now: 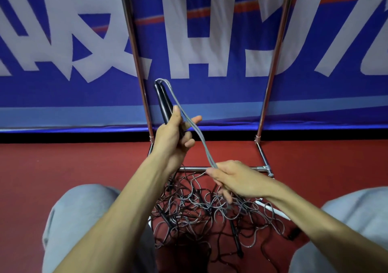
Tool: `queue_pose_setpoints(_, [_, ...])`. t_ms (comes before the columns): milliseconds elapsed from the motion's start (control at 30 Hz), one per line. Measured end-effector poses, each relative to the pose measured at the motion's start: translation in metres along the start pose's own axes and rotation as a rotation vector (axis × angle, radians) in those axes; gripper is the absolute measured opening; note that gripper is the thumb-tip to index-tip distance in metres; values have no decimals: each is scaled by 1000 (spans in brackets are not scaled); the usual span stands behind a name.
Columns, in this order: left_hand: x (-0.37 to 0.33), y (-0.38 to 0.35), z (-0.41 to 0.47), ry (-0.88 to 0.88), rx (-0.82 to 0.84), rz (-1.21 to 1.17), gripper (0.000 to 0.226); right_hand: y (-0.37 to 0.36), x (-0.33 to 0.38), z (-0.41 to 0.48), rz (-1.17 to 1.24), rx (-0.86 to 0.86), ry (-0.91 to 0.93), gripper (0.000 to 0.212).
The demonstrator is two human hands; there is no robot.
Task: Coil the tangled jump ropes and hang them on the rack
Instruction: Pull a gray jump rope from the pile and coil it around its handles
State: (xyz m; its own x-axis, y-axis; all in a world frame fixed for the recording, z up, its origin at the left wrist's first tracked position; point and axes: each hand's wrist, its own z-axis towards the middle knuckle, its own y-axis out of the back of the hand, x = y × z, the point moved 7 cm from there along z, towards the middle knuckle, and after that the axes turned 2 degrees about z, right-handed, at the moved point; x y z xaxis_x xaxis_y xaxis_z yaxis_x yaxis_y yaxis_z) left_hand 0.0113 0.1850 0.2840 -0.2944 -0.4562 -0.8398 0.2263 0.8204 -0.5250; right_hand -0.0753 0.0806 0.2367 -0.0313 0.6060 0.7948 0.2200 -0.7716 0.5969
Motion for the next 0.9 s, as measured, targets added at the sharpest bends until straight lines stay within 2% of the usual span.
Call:
queue_pose_setpoints(67, [1,-5,-1,-16,24,-24,34,2,1,-4,-123,24,-2,39])
queue_pose_setpoints(167, [-1,3,3,-56,-48,7,36,4,-1,-12,-267,98,-16,39])
queue_pose_setpoints(300, [-9,23,11,-119,-168,243,35,19,-5,-23,-427,119,-13,43])
queue_pose_setpoints(367, [-13,19,12,-187,-151,486,33,33,-2,-30,-329,77,-4,39])
queue_pose_setpoints(433, [-15,13,11,-290,-158,925,31,51,3,-33,-215,-38,40,36])
queue_pose_setpoints(500, [-8,7,11,-342,-139,1352,41,71,5,-35,-122,-193,86,35])
queue_pose_setpoints(567, [8,0,11,-308,-40,1587,46,88,4,-37,-79,-349,115,33])
queue_pose_setpoints(633, [27,-9,9,-232,124,1733,50,104,3,-40,-132,-496,142,29])
queue_pose_setpoints(733, [51,-21,-2,-92,365,1746,69,120,-6,-44,-201,-654,115,29])
queue_pose_setpoints(800, [58,-28,-11,-63,447,1748,69,131,-19,-47,-185,-757,38,40])
queue_pose_setpoints(900, [63,-39,-25,-99,546,1702,58,141,-32,-50,-193,-859,-87,67])
